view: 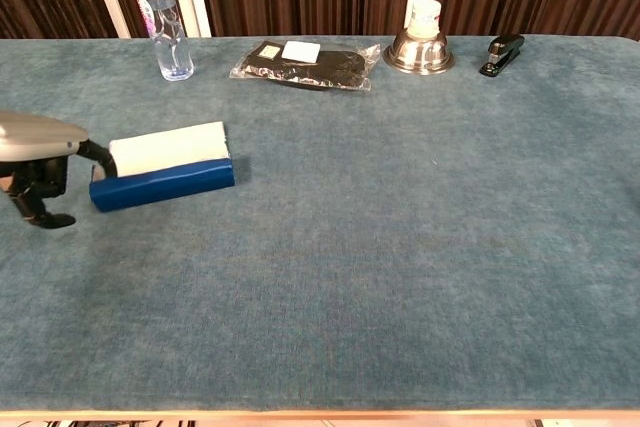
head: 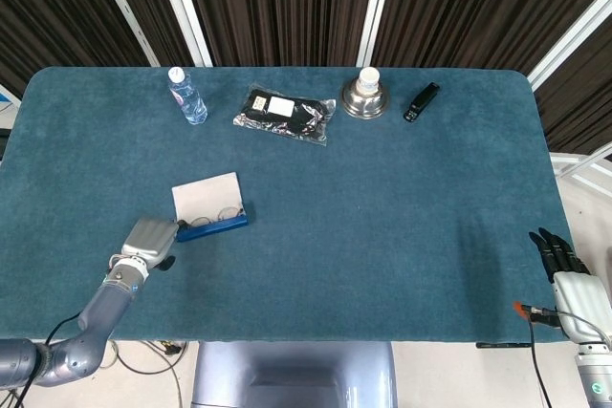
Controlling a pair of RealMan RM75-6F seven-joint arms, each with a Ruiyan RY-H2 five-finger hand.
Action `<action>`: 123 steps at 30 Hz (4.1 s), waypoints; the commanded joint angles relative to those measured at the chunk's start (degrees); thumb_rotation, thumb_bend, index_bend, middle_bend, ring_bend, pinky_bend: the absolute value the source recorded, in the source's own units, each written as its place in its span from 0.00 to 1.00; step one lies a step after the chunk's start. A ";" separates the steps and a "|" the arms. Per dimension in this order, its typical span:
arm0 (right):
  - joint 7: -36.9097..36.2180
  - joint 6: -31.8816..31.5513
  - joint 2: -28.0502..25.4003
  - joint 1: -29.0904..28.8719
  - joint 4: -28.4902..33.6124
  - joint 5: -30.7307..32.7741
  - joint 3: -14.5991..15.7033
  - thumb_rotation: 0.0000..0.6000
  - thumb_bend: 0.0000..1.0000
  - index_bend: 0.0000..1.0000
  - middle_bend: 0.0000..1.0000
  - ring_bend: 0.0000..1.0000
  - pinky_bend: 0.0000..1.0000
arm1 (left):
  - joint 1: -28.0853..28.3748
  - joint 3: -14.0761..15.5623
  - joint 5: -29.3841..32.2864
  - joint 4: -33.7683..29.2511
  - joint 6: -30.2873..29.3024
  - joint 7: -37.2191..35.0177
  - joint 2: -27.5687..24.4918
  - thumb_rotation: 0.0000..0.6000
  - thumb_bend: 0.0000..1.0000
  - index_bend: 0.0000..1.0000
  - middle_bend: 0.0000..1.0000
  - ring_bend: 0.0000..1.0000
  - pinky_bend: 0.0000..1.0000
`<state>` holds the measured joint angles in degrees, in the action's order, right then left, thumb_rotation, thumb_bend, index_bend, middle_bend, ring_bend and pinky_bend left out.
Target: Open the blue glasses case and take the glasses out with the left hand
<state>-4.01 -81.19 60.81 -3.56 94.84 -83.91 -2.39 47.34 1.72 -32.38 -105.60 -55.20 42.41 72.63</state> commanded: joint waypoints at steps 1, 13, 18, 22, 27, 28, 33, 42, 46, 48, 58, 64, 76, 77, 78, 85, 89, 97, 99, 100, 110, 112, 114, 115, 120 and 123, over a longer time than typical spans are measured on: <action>0.07 -0.05 0.01 0.01 0.02 -0.03 0.00 1.00 0.12 0.00 0.00 0.00 0.21 | 0.35 1.38 0.01 -2.88 1.24 0.27 -1.97 1.00 0.34 0.31 0.99 0.91 0.95; 0.04 0.05 -0.02 0.00 0.11 0.11 -0.04 1.00 0.12 0.00 0.00 0.00 0.21 | 4.70 3.33 0.96 -9.35 3.69 3.27 -1.71 1.00 0.34 0.29 0.99 0.91 0.95; -0.12 0.10 -0.03 -0.02 0.05 0.16 -0.07 1.00 0.12 0.00 0.00 0.00 0.21 | 6.45 2.80 1.48 -10.63 2.98 4.14 0.05 1.00 0.34 0.29 0.99 0.91 0.95; -0.21 0.12 -0.04 -0.03 0.02 0.09 -0.05 1.00 0.12 0.00 0.00 0.00 0.21 | 8.10 2.29 2.56 -10.97 1.76 5.04 1.81 1.00 0.34 0.28 0.99 0.91 0.95; -0.26 0.15 -0.05 -0.04 0.01 0.06 -0.02 1.00 0.12 0.00 0.00 0.00 0.21 | 9.81 1.43 3.65 -10.75 0.16 5.71 3.54 1.00 0.34 0.27 1.00 0.91 0.95; -0.25 0.15 -0.05 -0.04 0.01 0.06 -0.02 1.00 0.12 0.00 0.00 0.00 0.21 | 10.09 1.29 3.88 -10.60 -0.11 5.82 3.80 1.00 0.34 0.26 1.00 0.91 0.95; -0.20 0.16 -0.04 -0.04 0.02 0.08 -0.02 1.00 0.12 0.00 0.00 0.00 0.21 | 11.59 0.41 5.65 -9.26 -1.43 6.07 5.47 1.00 0.34 0.25 1.00 0.91 0.95; -0.05 0.21 -0.01 -0.06 0.05 0.17 -0.04 1.00 0.12 0.00 0.00 0.00 0.21 | 13.69 -0.96 8.08 -5.93 -2.46 6.20 8.49 1.00 0.34 0.23 1.00 0.91 0.95; -0.06 0.26 -0.01 -0.06 0.09 0.25 -0.05 1.00 0.12 0.00 0.00 0.00 0.21 | 14.67 -2.06 9.09 -4.61 -2.81 6.09 9.46 1.00 0.34 0.22 1.00 0.92 0.95; -0.07 0.26 -0.02 -0.07 0.09 0.23 -0.05 1.00 0.12 0.00 0.00 0.00 0.21 | 15.29 -2.61 9.86 -3.79 -2.86 6.18 10.06 1.00 0.34 0.22 1.00 0.92 0.95; -0.43 0.34 -0.12 -0.08 0.10 0.29 -0.08 1.00 0.12 0.00 0.00 0.00 0.21 | 17.17 -3.53 14.08 0.48 -3.26 6.63 12.84 1.00 0.34 0.21 1.00 0.92 0.95; -0.37 0.34 -0.08 -0.09 0.07 0.30 -0.08 1.00 0.12 0.00 0.00 0.00 0.21 | 17.41 -4.23 14.69 2.58 -3.67 5.93 13.91 1.00 0.34 0.21 1.00 0.92 0.95; -0.39 0.33 -0.13 -0.07 0.17 0.35 -0.10 1.00 0.12 0.00 0.00 0.00 0.21 | 18.08 -4.89 15.60 4.94 -3.85 5.91 15.36 1.00 0.34 0.20 1.00 0.92 0.95; -0.39 0.33 -0.13 -0.07 0.16 0.35 -0.10 1.00 0.12 0.00 0.00 0.00 0.21 | 18.14 -4.92 15.70 5.11 -3.87 5.96 15.47 1.00 0.34 0.20 1.00 0.92 0.95; -0.40 0.34 -0.13 -0.07 0.17 0.38 -0.10 1.00 0.12 0.00 0.00 0.00 0.21 | 18.19 -4.96 15.78 5.27 -3.91 6.01 15.58 1.00 0.34 0.20 1.00 0.92 0.95; -0.49 0.43 -0.16 -0.09 0.18 0.44 -0.11 1.00 0.12 0.00 0.00 0.00 0.21 | 18.61 -5.42 16.57 6.63 -4.35 6.43 16.29 1.00 0.34 0.20 1.00 0.92 0.95; -0.52 0.40 -0.17 -0.07 0.23 0.44 -0.12 1.00 0.12 0.00 0.00 0.00 0.21 | 18.91 -6.18 17.37 8.18 -4.39 6.41 17.02 1.00 0.34 0.20 1.00 0.92 0.95; -0.61 0.43 -0.22 -0.08 0.23 0.42 -0.11 1.00 0.12 0.00 0.00 0.00 0.21 | 18.90 -6.42 17.90 9.35 -4.30 6.59 17.66 1.00 0.34 0.20 1.00 0.92 0.95; -0.63 0.42 -0.22 -0.08 0.24 0.42 -0.12 1.00 0.12 0.00 0.00 0.00 0.21 | 18.78 -6.43 17.61 9.28 -4.26 6.48 17.61 1.00 0.34 0.20 1.00 0.92 0.95; -0.61 0.43 -0.23 -0.08 0.25 0.43 -0.12 1.00 0.12 0.00 0.00 0.00 0.21 | 18.68 -6.41 17.42 9.17 -4.22 6.40 17.54 1.00 0.34 0.20 1.00 0.92 0.95; -0.69 0.35 -0.23 -0.04 0.19 0.43 -0.14 1.00 0.12 0.00 0.00 0.00 0.21 | 17.57 -4.85 15.58 6.68 -4.09 6.21 15.42 1.00 0.34 0.20 1.00 0.92 0.95; -0.74 0.37 -0.24 -0.05 0.21 0.46 -0.16 1.00 0.12 0.00 0.00 0.00 0.21 | 17.13 -4.40 15.08 6.07 -3.98 5.92 14.44 1.00 0.34 0.20 1.00 0.92 0.95; -0.78 0.35 -0.24 -0.05 0.19 0.46 -0.17 1.00 0.12 0.00 0.00 0.00 0.21 | 16.70 -4.05 14.52 5.44 -3.88 5.52 13.60 1.00 0.34 0.20 1.00 0.92 0.95; -0.78 0.35 -0.24 -0.05 0.15 0.45 -0.17 1.00 0.12 0.00 0.00 0.00 0.21 | 16.35 -3.78 14.04 4.88 -3.85 5.17 12.99 1.00 0.34 0.20 1.00 0.92 0.95; -0.71 0.29 -0.21 -0.05 0.13 0.36 -0.16 1.00 0.12 0.00 0.00 0.00 0.21 | 15.04 -2.68 12.10 3.26 -3.74 3.91 11.10 1.00 0.34 0.21 1.00 0.92 0.95; -0.61 0.26 -0.20 -0.03 0.18 0.28 -0.12 1.00 0.12 0.00 0.00 0.00 0.21 | 14.12 -1.77 10.88 2.87 -3.63 3.14 10.18 1.00 0.34 0.21 1.00 0.92 0.95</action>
<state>-4.61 -80.93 60.60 -3.59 95.03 -83.63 -2.51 61.78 -0.36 -21.14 -102.56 -58.90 45.84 83.11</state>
